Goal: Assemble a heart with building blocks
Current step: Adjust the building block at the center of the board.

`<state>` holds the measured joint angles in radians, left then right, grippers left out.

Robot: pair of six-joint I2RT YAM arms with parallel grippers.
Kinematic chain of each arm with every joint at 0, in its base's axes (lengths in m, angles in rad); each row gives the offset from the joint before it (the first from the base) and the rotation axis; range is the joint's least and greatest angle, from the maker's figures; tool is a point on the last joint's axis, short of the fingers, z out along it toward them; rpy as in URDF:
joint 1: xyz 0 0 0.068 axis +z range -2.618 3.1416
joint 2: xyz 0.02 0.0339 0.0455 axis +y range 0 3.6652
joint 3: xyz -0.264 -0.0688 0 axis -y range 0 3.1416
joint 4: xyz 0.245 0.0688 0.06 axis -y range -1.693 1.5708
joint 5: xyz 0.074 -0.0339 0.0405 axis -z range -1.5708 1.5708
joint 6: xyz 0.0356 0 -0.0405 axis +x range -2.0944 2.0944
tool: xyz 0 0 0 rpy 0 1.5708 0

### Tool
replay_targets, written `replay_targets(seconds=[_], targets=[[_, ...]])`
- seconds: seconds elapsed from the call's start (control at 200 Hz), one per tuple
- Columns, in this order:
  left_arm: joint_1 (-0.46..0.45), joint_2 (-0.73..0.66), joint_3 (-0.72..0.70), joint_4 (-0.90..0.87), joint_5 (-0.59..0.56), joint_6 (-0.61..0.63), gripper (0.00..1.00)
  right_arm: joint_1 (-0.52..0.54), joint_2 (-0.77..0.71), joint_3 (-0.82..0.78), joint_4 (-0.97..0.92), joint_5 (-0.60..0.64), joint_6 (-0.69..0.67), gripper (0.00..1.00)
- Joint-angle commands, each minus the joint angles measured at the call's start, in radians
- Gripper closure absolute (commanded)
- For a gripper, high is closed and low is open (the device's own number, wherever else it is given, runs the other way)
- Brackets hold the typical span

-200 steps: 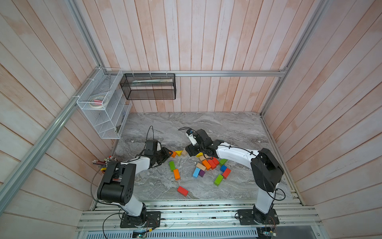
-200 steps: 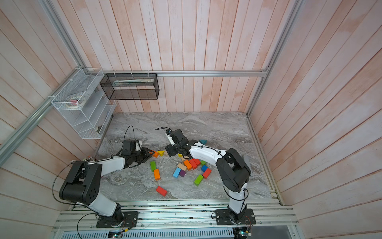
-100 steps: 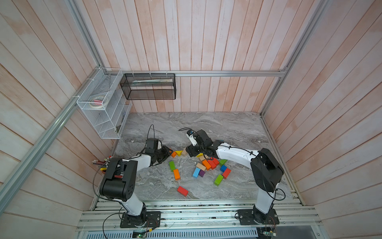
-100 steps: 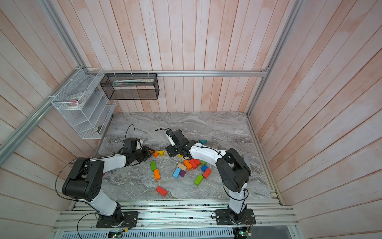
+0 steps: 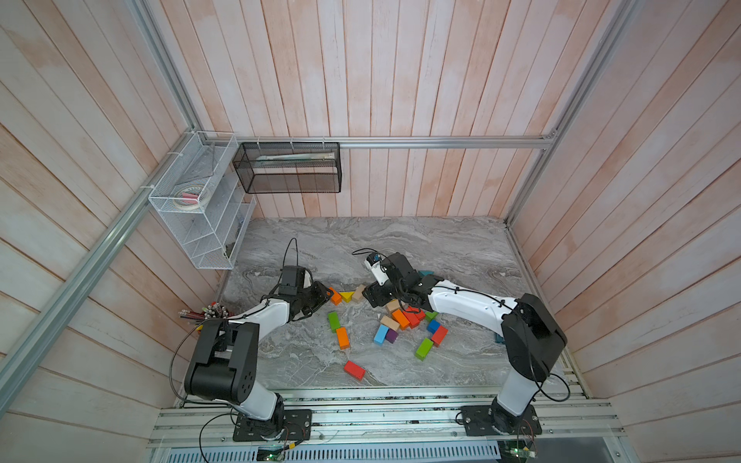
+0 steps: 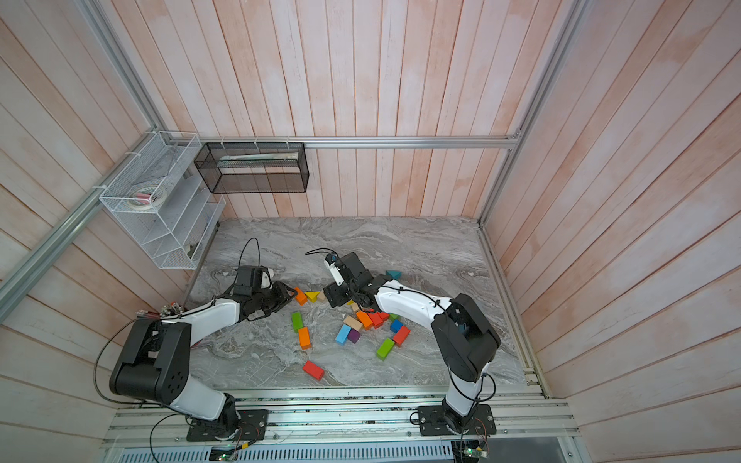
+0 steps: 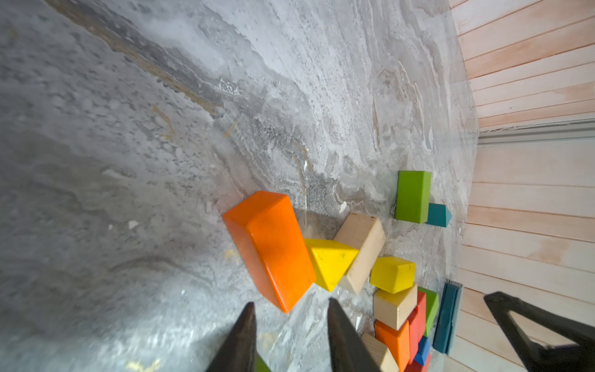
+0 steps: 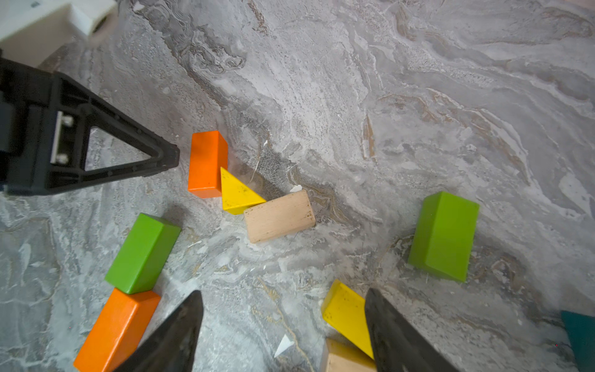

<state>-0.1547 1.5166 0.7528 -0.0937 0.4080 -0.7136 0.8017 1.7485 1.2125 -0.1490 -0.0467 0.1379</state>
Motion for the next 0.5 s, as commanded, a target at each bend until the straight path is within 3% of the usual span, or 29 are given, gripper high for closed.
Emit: replay_targets(seconds=[0.0, 0.165, 0.495], targets=[[-0.019, -0.07, 0.018, -0.158, -0.052, 0.062, 0.52, -0.004, -0.061, -0.049, 0.013, -0.053, 0.037, 0.21], [-0.09, -0.13, 0.037, -0.3, -0.14, 0.089, 0.45, 0.0, -0.166, -0.157, 0.038, -0.084, 0.062, 0.21], [-0.198, -0.071, 0.074, -0.405, -0.239, 0.101, 0.44, 0.0, -0.389, -0.388, 0.095, -0.112, 0.125, 0.2]])
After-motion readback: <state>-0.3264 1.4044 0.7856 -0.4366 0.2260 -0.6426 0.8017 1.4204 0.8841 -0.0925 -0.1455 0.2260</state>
